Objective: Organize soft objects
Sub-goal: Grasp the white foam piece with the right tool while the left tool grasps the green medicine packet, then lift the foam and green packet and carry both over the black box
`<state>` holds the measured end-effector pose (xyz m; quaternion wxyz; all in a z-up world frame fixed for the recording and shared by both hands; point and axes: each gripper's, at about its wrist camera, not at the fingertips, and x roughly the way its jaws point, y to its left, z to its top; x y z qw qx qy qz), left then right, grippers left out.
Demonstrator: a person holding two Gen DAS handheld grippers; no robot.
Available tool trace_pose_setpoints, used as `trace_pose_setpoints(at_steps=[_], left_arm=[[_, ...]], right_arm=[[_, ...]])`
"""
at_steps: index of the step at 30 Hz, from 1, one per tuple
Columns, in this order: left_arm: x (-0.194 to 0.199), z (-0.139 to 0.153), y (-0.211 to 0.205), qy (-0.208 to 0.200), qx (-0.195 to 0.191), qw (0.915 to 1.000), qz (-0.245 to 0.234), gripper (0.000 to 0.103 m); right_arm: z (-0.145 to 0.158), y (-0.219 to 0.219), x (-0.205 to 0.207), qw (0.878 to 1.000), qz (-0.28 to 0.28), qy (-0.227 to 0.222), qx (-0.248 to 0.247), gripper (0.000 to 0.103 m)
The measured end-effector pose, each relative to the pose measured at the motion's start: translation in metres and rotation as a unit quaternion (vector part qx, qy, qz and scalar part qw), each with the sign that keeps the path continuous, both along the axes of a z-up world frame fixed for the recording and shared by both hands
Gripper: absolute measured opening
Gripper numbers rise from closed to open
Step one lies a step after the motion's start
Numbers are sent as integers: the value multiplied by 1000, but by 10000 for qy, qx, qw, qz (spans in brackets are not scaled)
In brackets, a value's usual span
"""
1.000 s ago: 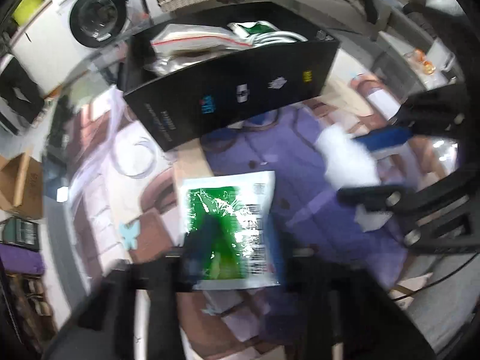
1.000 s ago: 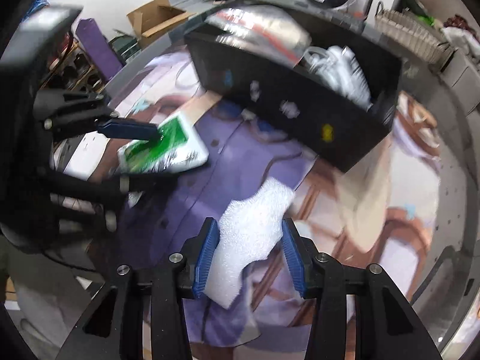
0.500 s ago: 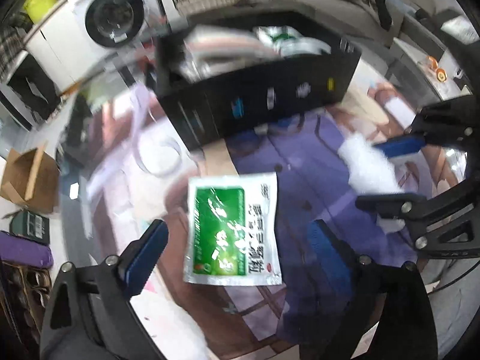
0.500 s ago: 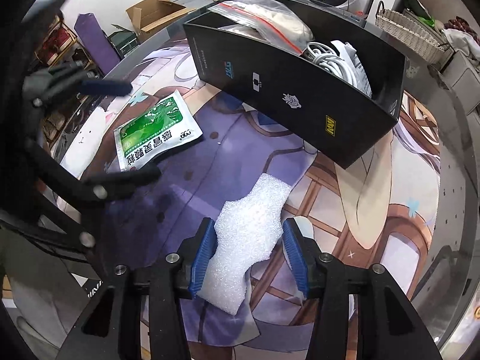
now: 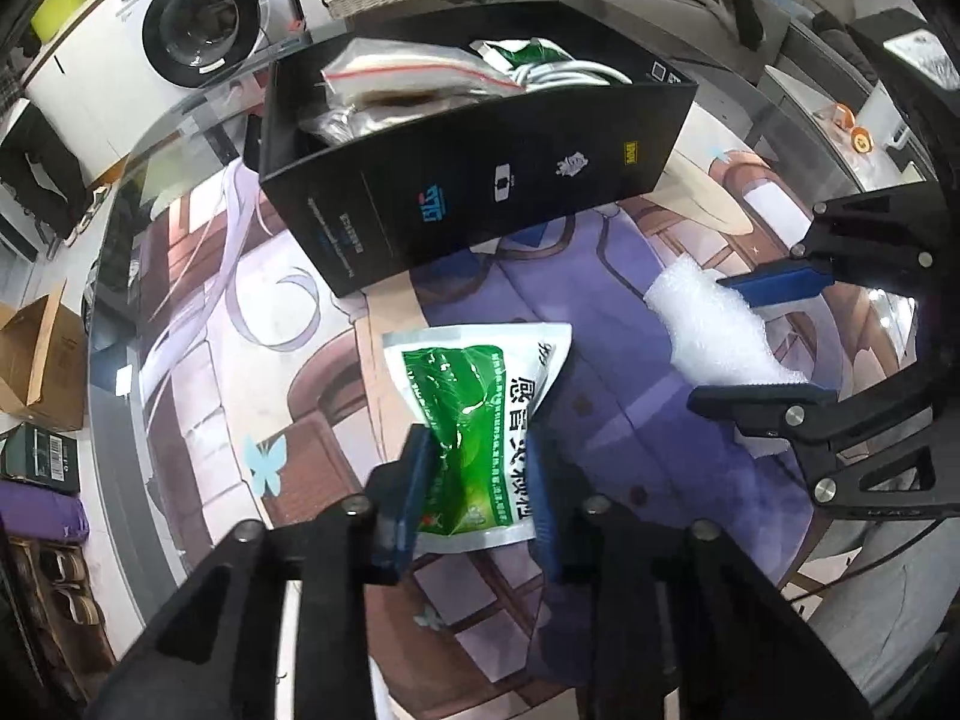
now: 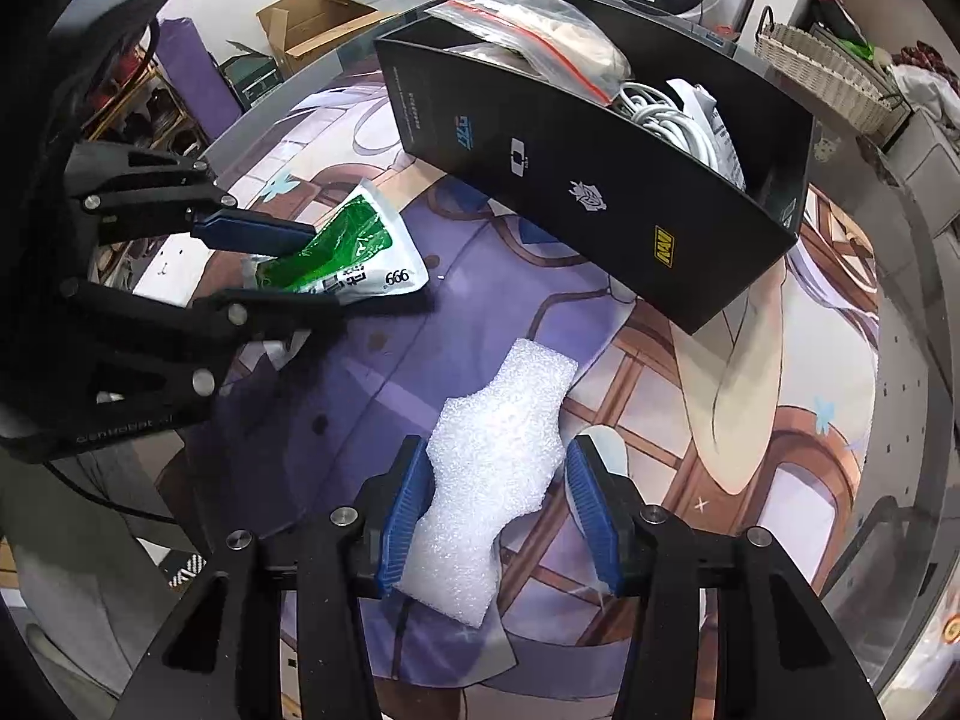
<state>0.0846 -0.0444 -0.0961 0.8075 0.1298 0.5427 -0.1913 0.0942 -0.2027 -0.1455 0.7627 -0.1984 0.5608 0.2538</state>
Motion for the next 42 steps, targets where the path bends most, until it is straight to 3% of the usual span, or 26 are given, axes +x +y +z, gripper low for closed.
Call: trace_pose_setpoints(at_steps=[3,12,16,19,22,26,29,34,36,42], left_arm=[[-3,5,-2,-50,-63,10000,-44,13],[-7,18,-4,-269,-194,9994,-135,10],[-9,33,-4,-642,-267,9975,-150,10],[-14,53,-2,-1087,-485,9927,-197,10],[-27,81,3,-1831,-760,9799,-220,10],[-41,116,15,-2718,-1111,9559,-99,10],[-51,130,25,-3276,-1200,9372,15,10],[-65,145,38,-3832,-1417,9127,29,10],[-66,148,42,-3952,-1471,9067,38,10],[-68,148,47,-3991,-1543,9038,39,10]], right_arm=[[2,1,-2,9999,133,10,73,39],[19,-3,-4,9987,111,-359,344,38],[34,-9,-4,9962,76,-676,536,38],[52,-13,-7,9903,37,-1159,761,38],[74,-19,-9,9808,-48,-1628,1075,38],[103,-20,-18,9608,-167,-2349,1465,38],[122,-25,-31,9391,-197,-2982,1696,38],[147,-32,-56,8995,-250,-3836,2077,38],[152,-35,-63,8882,-328,-4027,2187,38],[155,-38,-69,8831,-396,-4109,2231,38]])
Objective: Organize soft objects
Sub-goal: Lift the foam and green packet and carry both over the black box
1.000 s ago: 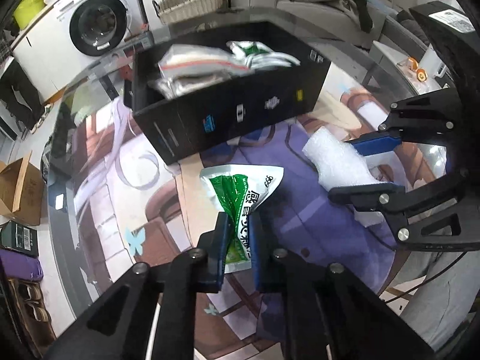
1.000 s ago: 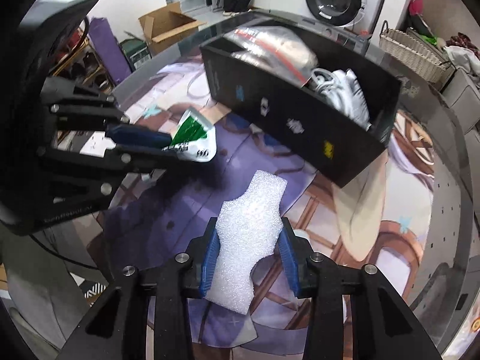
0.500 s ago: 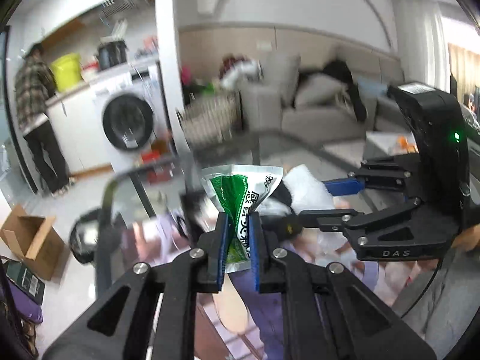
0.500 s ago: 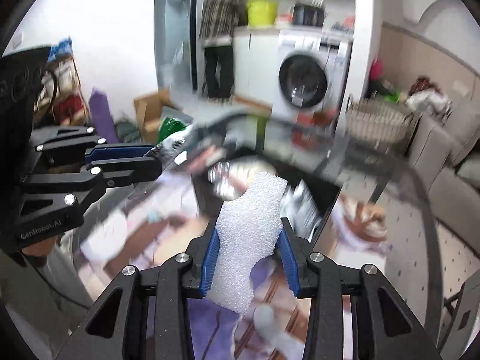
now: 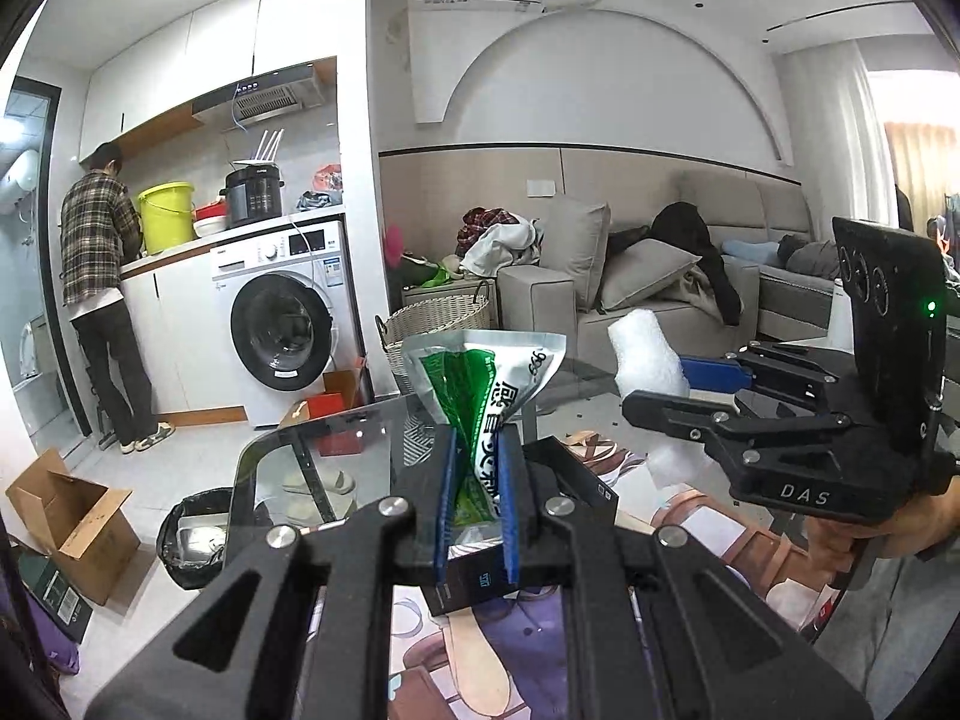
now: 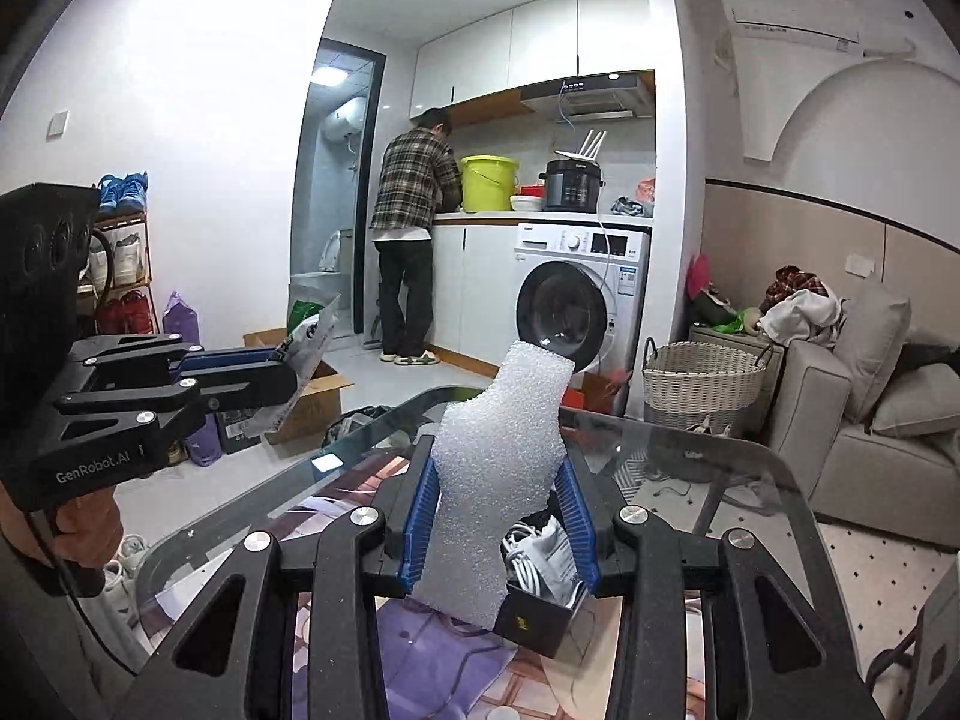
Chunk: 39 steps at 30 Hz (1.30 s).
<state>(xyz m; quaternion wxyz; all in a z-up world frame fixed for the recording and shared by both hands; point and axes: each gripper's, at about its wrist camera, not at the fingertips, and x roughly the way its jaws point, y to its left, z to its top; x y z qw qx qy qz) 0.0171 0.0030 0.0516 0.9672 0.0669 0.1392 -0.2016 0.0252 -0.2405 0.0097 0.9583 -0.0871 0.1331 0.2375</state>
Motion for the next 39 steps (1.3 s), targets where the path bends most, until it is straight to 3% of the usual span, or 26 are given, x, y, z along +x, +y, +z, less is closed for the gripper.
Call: trace_pose_setpoints(at_steps=[13,26,31,39], left_arm=[[12,10,-8,-74,-116,9999,19,10],[90,28,-14,74,-725,9971,221,10],[103,28,-13,211,-947,9947,331,10],[108,24,-21,404,-789,9957,283,11]], right_arm=[[10,5,9,9999,-47,-58,84,38],[38,23,67,9980,-378,-367,343,38],[43,27,84,9973,-492,-345,425,38],[43,29,93,9978,-501,-221,367,38]])
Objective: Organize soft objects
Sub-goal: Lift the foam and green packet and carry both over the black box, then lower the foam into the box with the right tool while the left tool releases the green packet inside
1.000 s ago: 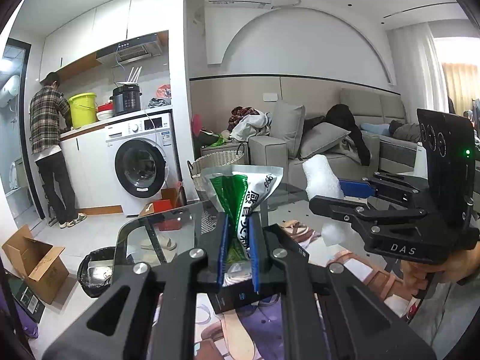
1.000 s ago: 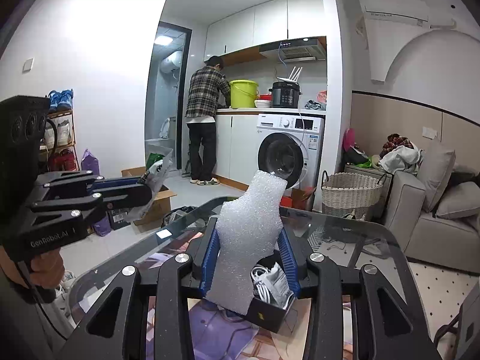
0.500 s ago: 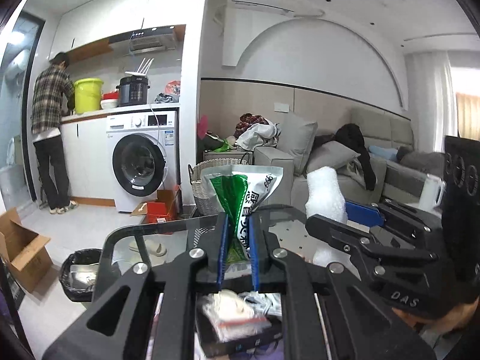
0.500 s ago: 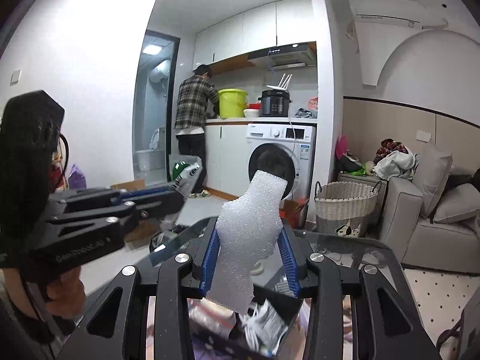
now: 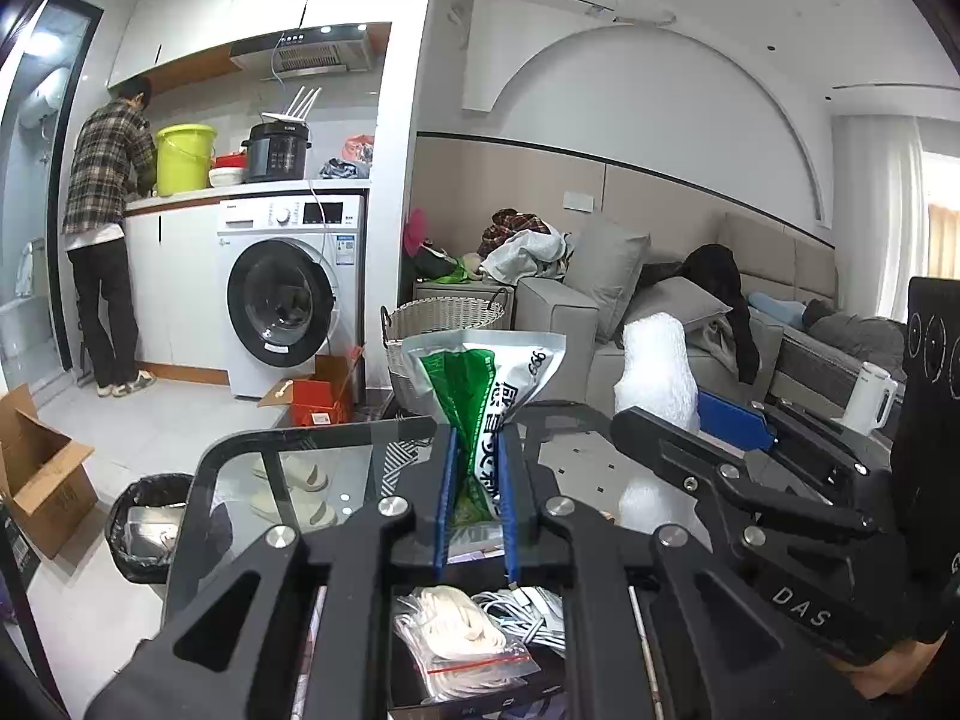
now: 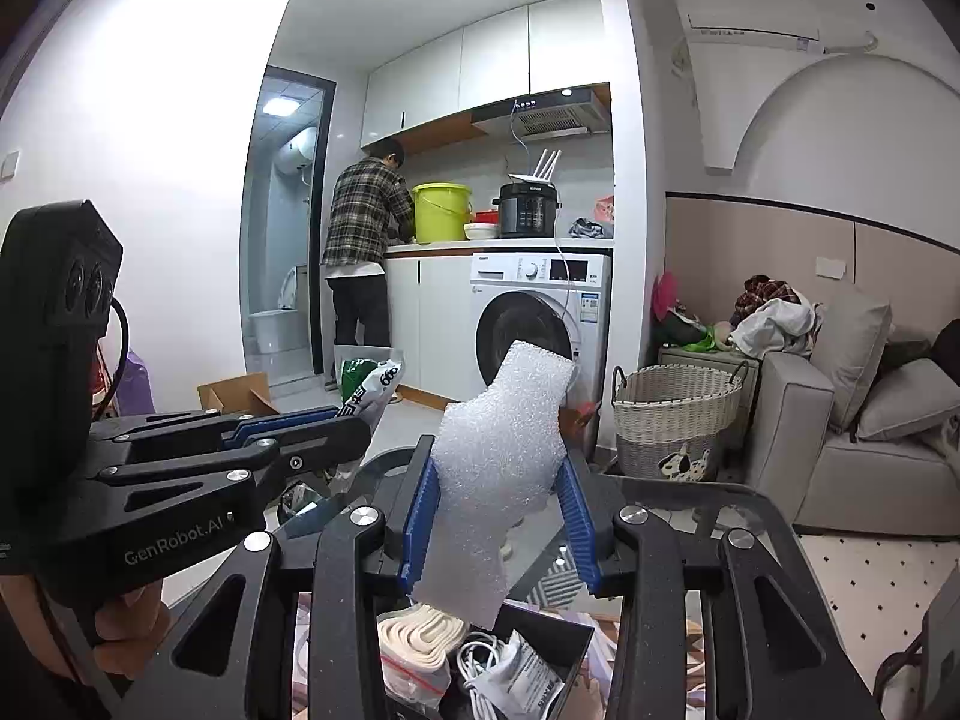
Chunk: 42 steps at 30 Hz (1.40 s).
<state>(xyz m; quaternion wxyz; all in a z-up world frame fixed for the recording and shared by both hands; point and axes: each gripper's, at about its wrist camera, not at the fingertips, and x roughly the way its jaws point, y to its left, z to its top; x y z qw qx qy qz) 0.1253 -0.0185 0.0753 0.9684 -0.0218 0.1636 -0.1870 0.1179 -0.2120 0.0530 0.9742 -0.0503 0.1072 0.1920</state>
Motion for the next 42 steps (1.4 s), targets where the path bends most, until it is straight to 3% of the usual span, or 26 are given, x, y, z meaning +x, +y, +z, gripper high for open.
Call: trace_pose_setpoints(at_steps=[6,11,17,21,29,35,42], left_arm=[[3,0,2,80,2,10000,6,11],[14,-7,3,467,24,9989,-38,11],[33,-25,-4,1114,191,9936,-49,11],[40,-38,-12,1500,354,9879,-187,11],[55,-71,-29,2429,746,9668,-290,11],[61,-96,-40,2925,1066,9496,-359,11],[62,-116,-39,3275,1010,9390,-284,12]], right_arm=[[-7,3,3,9997,-56,199,-158,38],[-16,4,18,9979,-191,558,-272,38],[-38,7,45,9892,-319,1315,-565,38],[-62,7,66,9748,-339,2083,-720,38],[-106,4,94,9462,-171,3115,-856,38],[-131,11,98,9339,-112,3421,-1030,38],[-149,10,107,9221,-35,3697,-1140,38]])
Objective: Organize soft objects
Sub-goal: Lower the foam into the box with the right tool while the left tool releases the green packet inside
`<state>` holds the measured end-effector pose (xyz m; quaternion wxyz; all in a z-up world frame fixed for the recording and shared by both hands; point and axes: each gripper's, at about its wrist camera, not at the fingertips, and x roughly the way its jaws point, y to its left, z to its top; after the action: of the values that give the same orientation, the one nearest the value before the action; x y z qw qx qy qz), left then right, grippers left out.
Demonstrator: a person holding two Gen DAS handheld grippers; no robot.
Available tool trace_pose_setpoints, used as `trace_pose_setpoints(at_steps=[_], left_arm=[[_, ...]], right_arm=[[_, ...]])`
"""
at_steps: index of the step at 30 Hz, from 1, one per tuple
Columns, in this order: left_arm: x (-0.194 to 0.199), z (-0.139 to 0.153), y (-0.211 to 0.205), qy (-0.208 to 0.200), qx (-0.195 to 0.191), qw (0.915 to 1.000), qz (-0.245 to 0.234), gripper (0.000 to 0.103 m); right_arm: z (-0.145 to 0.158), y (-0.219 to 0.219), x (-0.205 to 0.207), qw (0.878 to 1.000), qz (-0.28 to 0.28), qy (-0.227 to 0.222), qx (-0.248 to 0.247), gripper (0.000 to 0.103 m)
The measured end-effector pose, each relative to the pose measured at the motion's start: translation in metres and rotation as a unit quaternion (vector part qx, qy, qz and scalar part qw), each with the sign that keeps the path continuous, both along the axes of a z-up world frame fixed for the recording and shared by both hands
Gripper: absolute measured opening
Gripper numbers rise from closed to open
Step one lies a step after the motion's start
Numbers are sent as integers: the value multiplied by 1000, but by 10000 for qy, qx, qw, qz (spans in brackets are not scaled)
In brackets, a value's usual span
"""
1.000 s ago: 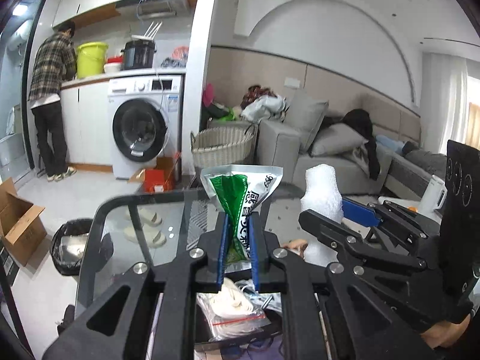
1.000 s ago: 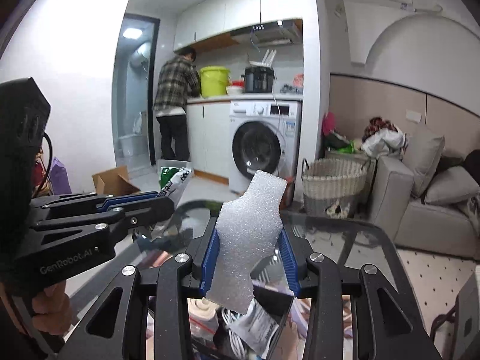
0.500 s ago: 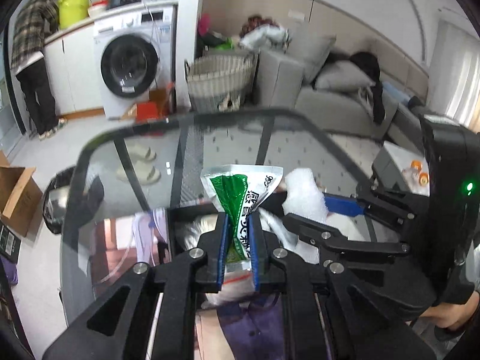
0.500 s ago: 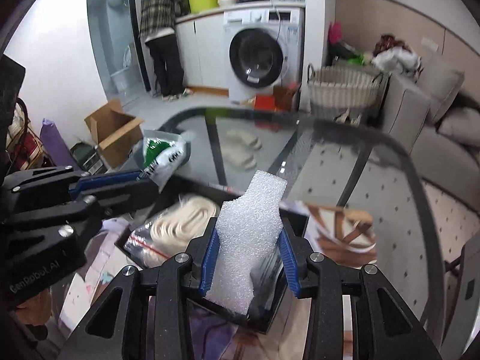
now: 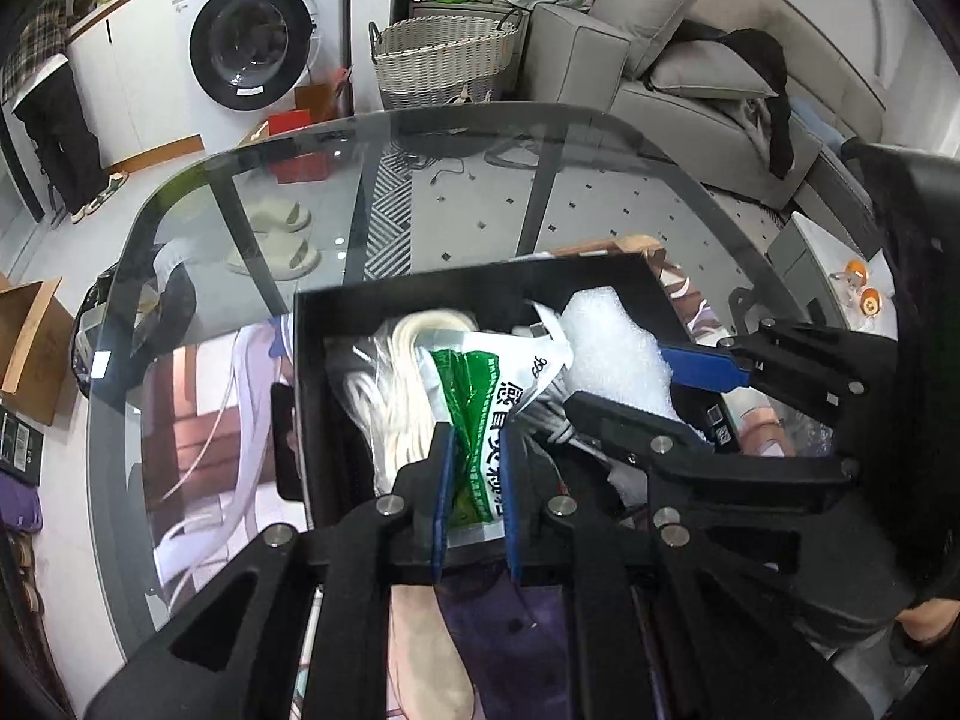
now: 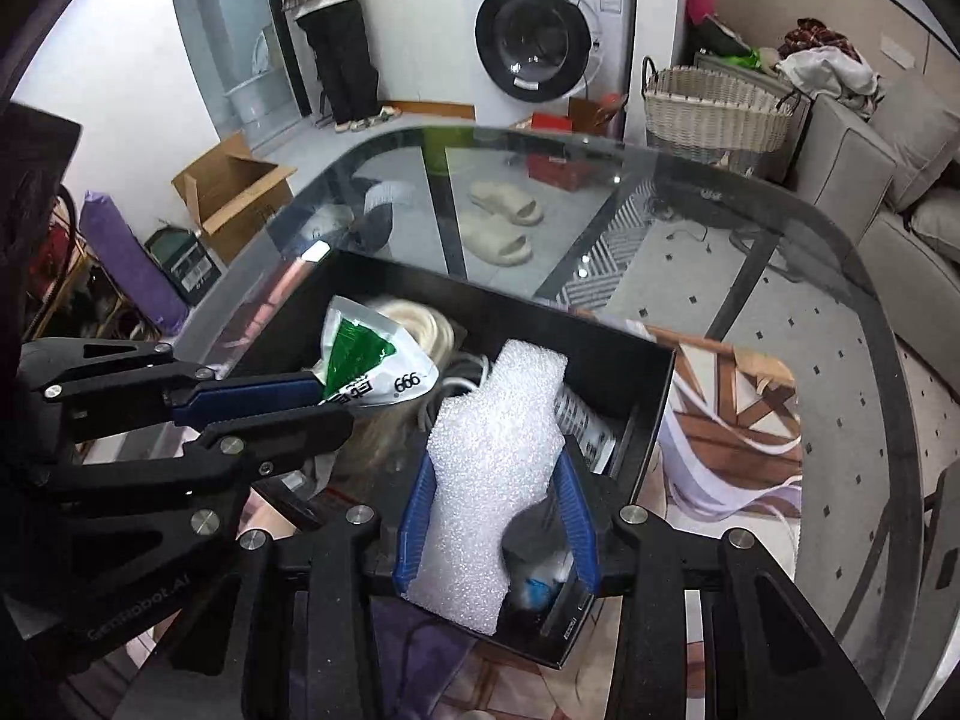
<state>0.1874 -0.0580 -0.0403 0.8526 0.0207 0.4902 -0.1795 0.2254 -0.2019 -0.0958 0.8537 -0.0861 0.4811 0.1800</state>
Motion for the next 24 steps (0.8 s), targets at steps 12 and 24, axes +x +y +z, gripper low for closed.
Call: trace_pose_setpoints(at_steps=[12,24], left_arm=[[-39,-1,-12,-206,177,9996,-62,28],[-45,21,3,-753,225,9969,61,47]], right_arm=[[-9,-3,-16,9965,588,-91,-580,44],[15,-7,-34,9971,407,-213,-600,56]])
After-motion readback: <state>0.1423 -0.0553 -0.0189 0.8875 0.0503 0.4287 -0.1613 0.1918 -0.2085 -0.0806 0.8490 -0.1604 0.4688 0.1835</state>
